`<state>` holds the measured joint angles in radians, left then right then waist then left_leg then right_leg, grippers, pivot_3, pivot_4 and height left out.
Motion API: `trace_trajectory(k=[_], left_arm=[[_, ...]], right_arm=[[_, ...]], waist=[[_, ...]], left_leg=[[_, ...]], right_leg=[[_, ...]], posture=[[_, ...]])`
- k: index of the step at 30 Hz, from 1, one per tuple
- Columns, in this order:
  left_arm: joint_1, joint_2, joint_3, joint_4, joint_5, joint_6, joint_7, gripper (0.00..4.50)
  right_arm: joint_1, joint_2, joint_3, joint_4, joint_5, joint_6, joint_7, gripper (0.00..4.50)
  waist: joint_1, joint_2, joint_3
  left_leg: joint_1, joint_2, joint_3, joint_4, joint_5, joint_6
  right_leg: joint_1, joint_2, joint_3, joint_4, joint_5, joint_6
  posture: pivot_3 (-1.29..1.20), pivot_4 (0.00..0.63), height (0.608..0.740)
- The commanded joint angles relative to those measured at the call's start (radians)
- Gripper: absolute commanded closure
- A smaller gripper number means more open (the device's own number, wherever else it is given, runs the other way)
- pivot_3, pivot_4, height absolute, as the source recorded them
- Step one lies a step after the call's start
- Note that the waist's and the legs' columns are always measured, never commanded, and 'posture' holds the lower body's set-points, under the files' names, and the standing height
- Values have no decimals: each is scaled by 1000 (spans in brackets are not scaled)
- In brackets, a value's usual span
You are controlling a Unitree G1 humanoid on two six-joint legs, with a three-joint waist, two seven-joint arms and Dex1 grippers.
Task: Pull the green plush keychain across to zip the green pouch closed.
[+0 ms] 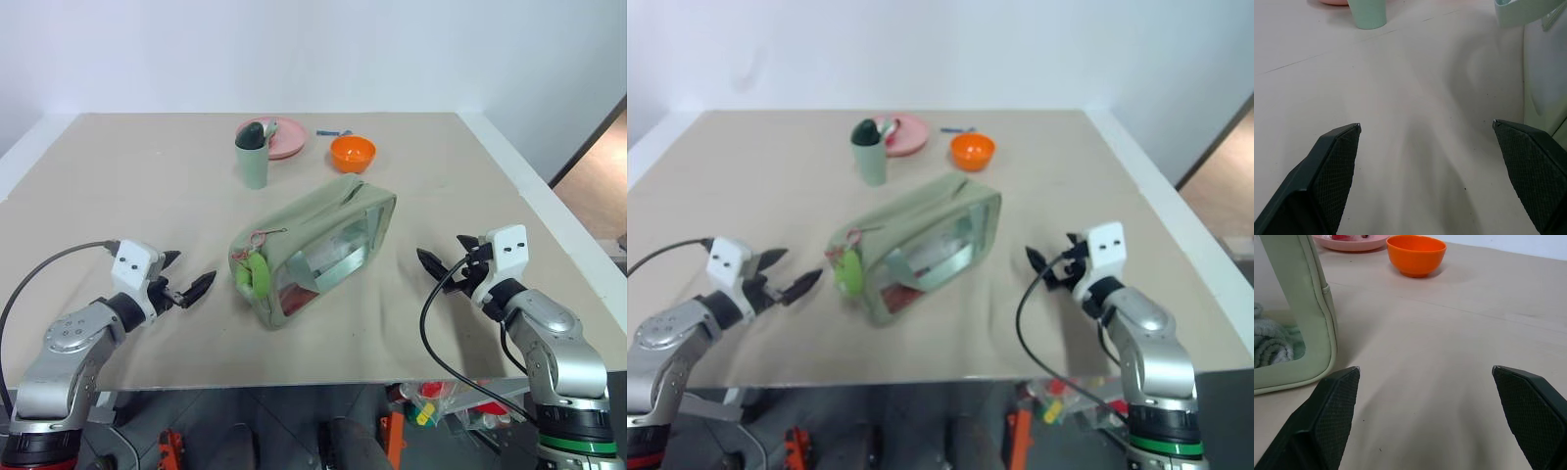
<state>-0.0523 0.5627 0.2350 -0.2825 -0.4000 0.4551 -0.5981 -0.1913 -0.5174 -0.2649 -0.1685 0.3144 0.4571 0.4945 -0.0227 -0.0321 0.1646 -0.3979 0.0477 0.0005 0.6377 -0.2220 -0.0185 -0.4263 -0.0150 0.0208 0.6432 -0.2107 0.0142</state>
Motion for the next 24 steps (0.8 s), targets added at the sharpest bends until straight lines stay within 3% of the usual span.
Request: trace_trajectory(k=[1, 11, 15, 20, 24], left_arm=[[-20, 6, 13, 1, -13, -19, -12, 24], [-19, 16, 32, -18, -76, 3, -49, 24], [-33, 63, 74, -31, -134, 6, -113, 24], [-172, 235, 145, -116, -361, 143, -257, 24], [-262, 358, 146, -210, -571, 290, -328, 24]], right_arm=[[6, -17, -25, -20, 9, -26, 3, 11], [2, -30, -22, -36, 34, -5, 32, 11], [-41, -69, -23, -54, 100, 59, 95, 11], [-232, -229, 9, 17, 148, 92, 276, 11], [-480, -276, 139, 190, 94, 6, 440, 11]], waist=[[0, 0, 0], [1, 0, 0], [0, 0, 0], [0, 1, 17], [-10, 1, 17]], left_leg=[[0, 0, 0, 0, 0, 0], [0, 0, 0, 0, 0, 0], [0, 0, 0, 0, 0, 0], [0, 0, 0, 2, 0, 0], [0, -1, 1, 1, 1, 0]], right_leg=[[0, 0, 0, 0, 0, 0], [0, 0, 0, 0, 0, 0], [0, 0, 0, 0, 0, 0], [0, 0, 0, 2, 0, -1], [-1, 0, 2, 1, 1, -1]], posture=[[0, 150, 740], [0, 150, 740], [0, 150, 740], [0, 150, 740], [0, 150, 740]])
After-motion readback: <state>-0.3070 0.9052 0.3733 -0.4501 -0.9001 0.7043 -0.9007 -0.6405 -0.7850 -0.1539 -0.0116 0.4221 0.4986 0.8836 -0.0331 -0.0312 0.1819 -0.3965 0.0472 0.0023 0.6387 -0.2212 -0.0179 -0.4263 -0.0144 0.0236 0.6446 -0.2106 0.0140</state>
